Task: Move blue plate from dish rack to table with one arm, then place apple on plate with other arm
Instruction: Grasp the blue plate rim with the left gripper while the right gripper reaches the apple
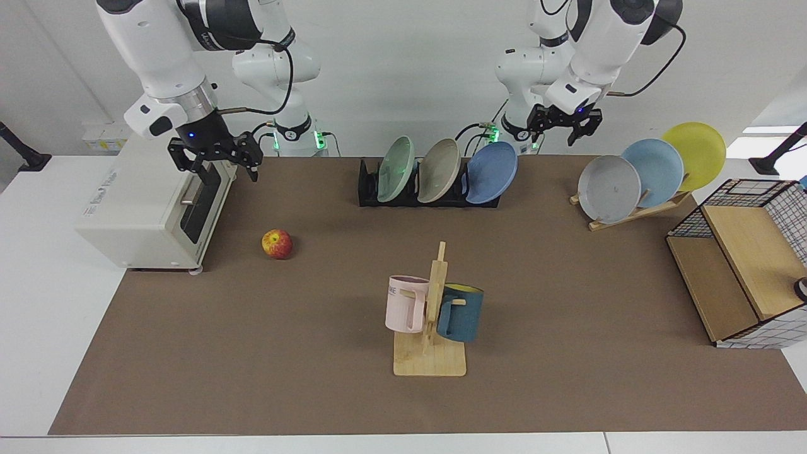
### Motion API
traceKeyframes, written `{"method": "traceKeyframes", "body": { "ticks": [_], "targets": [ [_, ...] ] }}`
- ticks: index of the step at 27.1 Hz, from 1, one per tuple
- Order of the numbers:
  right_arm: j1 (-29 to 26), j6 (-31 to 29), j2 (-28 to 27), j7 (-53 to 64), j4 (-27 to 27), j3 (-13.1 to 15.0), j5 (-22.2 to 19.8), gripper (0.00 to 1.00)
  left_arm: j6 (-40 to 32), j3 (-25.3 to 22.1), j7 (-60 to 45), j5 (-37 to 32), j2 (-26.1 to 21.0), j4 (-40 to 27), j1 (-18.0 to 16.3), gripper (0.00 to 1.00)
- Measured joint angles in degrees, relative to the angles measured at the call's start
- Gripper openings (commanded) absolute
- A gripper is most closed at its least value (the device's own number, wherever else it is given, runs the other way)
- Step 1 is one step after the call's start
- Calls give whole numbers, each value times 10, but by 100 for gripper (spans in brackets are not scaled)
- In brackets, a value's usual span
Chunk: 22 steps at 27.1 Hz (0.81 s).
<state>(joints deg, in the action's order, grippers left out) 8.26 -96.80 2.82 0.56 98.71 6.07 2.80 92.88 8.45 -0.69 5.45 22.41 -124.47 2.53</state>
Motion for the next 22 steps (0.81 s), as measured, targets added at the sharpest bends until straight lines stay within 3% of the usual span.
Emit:
{"method": "traceKeyframes", "body": {
  "ticks": [9,15,17,20,22],
  "targets": [
    [24,-92,7,-24,120,-2,-2,100,59,33,7,35,5,-100,0,85],
    [28,-169,9,-34,205,-2,-11,100,61,35,14,45,12,-128,0,71],
    [28,-188,9,-36,224,-2,-18,100,65,37,15,49,13,-134,1,61],
    [28,-225,9,-40,253,-2,-29,100,74,45,16,55,15,-142,1,31],
    [28,-252,8,-42,273,-2,-32,100,76,49,16,58,15,-146,1,23]
  ]
}}
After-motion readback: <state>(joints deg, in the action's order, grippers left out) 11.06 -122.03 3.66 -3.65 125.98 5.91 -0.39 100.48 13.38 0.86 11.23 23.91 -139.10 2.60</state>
